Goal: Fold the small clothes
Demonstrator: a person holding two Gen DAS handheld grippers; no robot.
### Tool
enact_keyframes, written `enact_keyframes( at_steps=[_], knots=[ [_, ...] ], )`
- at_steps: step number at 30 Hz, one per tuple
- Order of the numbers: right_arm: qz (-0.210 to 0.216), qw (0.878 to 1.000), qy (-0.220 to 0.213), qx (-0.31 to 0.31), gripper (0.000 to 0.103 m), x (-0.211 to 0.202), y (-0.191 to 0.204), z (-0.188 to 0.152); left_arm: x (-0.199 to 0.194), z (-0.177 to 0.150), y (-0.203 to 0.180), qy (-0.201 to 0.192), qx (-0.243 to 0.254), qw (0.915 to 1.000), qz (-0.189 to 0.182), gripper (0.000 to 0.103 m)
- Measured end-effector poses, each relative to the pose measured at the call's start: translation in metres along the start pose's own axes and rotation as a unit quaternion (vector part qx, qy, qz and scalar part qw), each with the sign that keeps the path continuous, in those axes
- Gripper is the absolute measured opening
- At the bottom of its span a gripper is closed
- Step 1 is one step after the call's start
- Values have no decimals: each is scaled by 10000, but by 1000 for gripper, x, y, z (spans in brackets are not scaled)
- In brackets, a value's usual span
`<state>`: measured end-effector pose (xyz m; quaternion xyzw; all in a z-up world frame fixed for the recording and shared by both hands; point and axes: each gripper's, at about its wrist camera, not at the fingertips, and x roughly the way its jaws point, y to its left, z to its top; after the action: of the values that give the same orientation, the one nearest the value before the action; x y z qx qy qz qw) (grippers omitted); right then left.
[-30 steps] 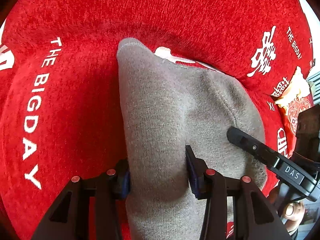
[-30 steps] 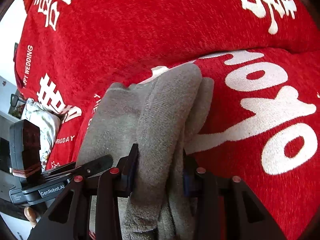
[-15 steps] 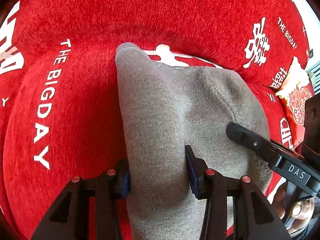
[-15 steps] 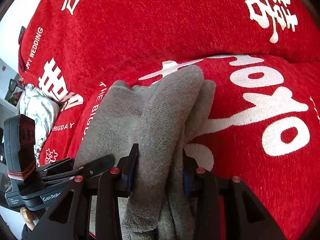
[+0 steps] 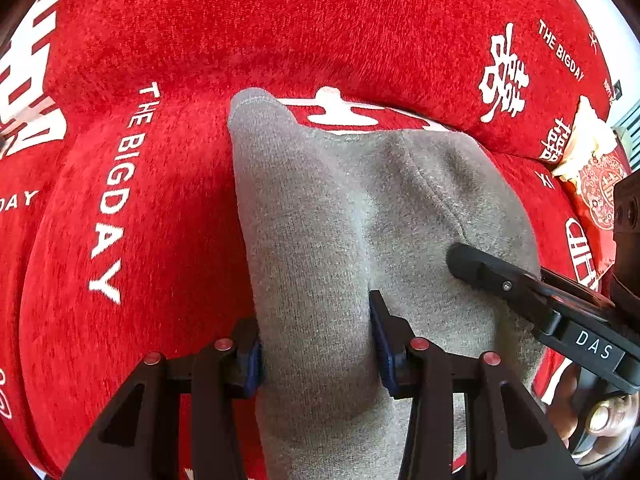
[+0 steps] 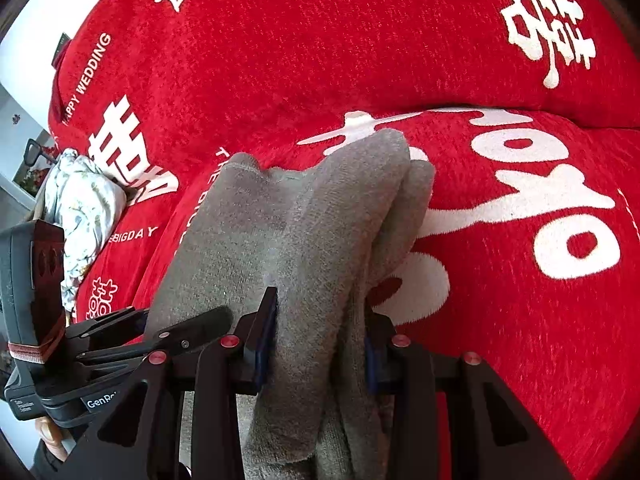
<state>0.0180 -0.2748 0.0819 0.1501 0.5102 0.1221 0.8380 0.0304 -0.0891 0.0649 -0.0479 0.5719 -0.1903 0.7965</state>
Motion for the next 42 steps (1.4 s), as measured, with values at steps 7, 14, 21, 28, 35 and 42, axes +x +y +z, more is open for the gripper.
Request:
enact_keyframes(
  at_steps=[7,14,21,28,35,42],
  knots=[
    [48,10000,-30,-61,39,-3,7,-13,-9,-14,5,-68,19,10000,32,46],
    [115,9998,-50,-157,39,-5,20,-27,-21,-30,12,-146,-8,9999,90,46],
    [121,9996,-104,-239,39,-7,32,-43,-31,-47,20,-218,-8,9997,150,46],
    [123,9992,-175,-347,38,-13,42,-61,-41,-68,21,-349,5,9990,265,46],
    [158,9990,-236,-339,39,-21,47,-77,-54,-84,15,-447,126,9982,375,46],
    [166,9986,-330,-385,39,-25,52,-90,-57,-98,16,-496,161,9978,402,46]
  ],
)
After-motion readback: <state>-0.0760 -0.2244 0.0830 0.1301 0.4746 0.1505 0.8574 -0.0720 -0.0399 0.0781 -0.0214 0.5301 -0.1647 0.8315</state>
